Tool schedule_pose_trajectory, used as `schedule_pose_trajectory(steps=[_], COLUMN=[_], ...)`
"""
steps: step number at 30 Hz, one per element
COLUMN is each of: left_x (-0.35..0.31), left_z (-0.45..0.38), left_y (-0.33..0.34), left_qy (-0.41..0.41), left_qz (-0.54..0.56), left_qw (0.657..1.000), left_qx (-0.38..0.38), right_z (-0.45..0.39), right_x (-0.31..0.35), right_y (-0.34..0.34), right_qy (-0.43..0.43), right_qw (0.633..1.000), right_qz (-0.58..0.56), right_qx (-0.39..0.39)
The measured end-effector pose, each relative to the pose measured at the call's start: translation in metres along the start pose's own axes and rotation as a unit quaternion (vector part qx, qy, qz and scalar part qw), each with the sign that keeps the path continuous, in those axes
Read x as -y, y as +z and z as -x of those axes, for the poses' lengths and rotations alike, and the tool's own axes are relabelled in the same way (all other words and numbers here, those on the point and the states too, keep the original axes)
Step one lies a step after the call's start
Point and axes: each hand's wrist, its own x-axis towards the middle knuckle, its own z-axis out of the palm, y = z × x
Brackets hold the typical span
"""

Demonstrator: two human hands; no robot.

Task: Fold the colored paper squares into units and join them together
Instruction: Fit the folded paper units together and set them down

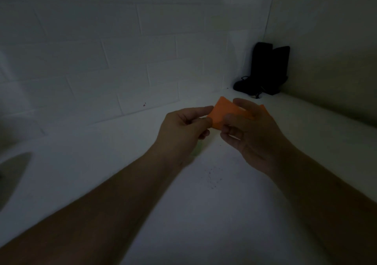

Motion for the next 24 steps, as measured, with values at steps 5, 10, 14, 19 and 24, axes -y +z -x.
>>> schedule_pose_trajectory(steps=[5, 10, 14, 19, 24], left_x=[0.0, 0.0, 0.001, 0.003, 0.003], left_z=[0.001, 0.004, 0.004, -0.002, -0.004], left_y=[-0.002, -0.001, -0.001, -0.005, -0.004], left_qy=[0.009, 0.03, 0.045, 0.047, 0.037], left_qz=[-0.049, -0.102, -0.111, -0.022, 0.024], left_qw=[0.999, 0.994, 0.993, 0.998, 0.999], left_qx=[-0.013, 0.007, 0.004, -0.017, -0.027], right_z=[0.002, 0.002, -0.001, -0.002, -0.003], right_x=[0.001, 0.001, 0.003, 0.009, 0.01], right_y=[-0.002, -0.003, -0.008, -0.013, -0.014], right_qy=[-0.089, -0.136, -0.106, -0.046, -0.039], right_qw=[0.981, 0.967, 0.981, 0.996, 0.997], right_qz=[0.165, 0.205, 0.155, 0.07, 0.062], right_qx=[-0.041, -0.069, -0.052, -0.035, -0.011])
